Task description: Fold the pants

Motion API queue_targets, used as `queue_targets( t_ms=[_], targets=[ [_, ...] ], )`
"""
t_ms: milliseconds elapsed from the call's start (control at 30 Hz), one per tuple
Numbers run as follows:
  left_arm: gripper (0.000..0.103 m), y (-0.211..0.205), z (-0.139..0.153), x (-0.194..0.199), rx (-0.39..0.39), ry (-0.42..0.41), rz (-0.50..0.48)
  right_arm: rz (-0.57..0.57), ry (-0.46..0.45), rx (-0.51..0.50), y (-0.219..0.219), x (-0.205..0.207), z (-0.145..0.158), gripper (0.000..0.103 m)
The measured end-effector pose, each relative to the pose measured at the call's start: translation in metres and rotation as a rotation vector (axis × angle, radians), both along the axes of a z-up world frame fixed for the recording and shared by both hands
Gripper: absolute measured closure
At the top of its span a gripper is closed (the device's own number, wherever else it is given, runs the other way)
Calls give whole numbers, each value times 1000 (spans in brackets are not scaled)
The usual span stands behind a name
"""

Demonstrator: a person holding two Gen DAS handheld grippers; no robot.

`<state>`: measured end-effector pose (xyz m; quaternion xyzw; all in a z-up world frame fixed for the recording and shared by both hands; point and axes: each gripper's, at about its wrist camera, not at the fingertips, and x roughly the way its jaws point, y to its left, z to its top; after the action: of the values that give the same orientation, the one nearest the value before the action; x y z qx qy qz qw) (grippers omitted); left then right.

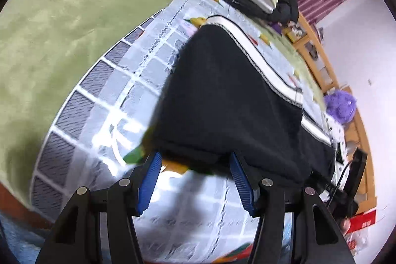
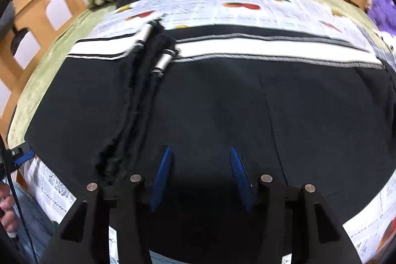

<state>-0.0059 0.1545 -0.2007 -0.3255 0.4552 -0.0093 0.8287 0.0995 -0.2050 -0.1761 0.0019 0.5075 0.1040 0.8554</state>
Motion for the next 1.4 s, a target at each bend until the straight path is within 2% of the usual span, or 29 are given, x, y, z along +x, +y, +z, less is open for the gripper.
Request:
queue_targets(
  t_ms=[33,100,167,233,333,400,467,600,733,833,900,933,967,1000,1033,1067,1100,1167,1233,1300,1400],
  targets=[
    [46,0,-2,4,-13,-3,10,-10,-3,-10,-3,-1,0,46],
    [40,1,-5,10,-61,-30,20,-20,-15,-21,-6,-5,0,28],
    [38,4,-9,16,-110,-54,33,-31,-24,14,-14,-10,-5,21],
    [38,7,-12,20,-147,-70,49,-55,-47,97,-23,-19,-11,20],
    [38,10,-14,21,-183,-86,69,-78,-119,163,-29,-31,-13,17],
    [41,10,-13,20,-170,-97,78,-86,-119,149,-27,-32,-13,16],
    [48,6,-10,17,-112,-94,101,-86,-89,100,-20,-29,-12,16],
    [49,3,-5,9,-36,-89,143,-41,-44,20,-9,-26,-7,17],
    [47,9,-2,0,14,-95,215,-39,-41,43,-20,-33,9,21],
    [47,15,-7,12,-28,-74,233,-39,-95,46,-37,-35,31,22],
    [48,12,-5,19,-17,-51,219,-38,-117,53,-51,-33,44,22],
    [49,8,-3,19,5,-46,203,-40,-118,70,-60,-33,49,22],
    [57,5,-1,19,27,-40,196,-50,-128,85,-69,-35,53,24],
    [68,1,4,18,66,-29,202,-61,-140,96,-76,-36,55,26],
    [72,-1,9,16,91,-35,201,-75,-158,119,-87,-42,55,27],
    [81,-6,17,16,126,-50,197,-81,-164,138,-95,-46,55,32],
    [85,-14,30,16,184,-70,186,-92,-164,151,-104,-50,52,36],
    [87,-44,66,21,347,-125,154,-121,-144,148,-123,-55,49,41],
    [88,-74,99,28,434,-192,111,-145,-143,137,-137,-57,51,41],
    [90,-105,127,36,427,-249,27,-182,-166,119,-150,-59,56,41],
    [90,-156,158,48,353,-327,-92,-256,-211,110,-179,-67,66,41]
  ],
)
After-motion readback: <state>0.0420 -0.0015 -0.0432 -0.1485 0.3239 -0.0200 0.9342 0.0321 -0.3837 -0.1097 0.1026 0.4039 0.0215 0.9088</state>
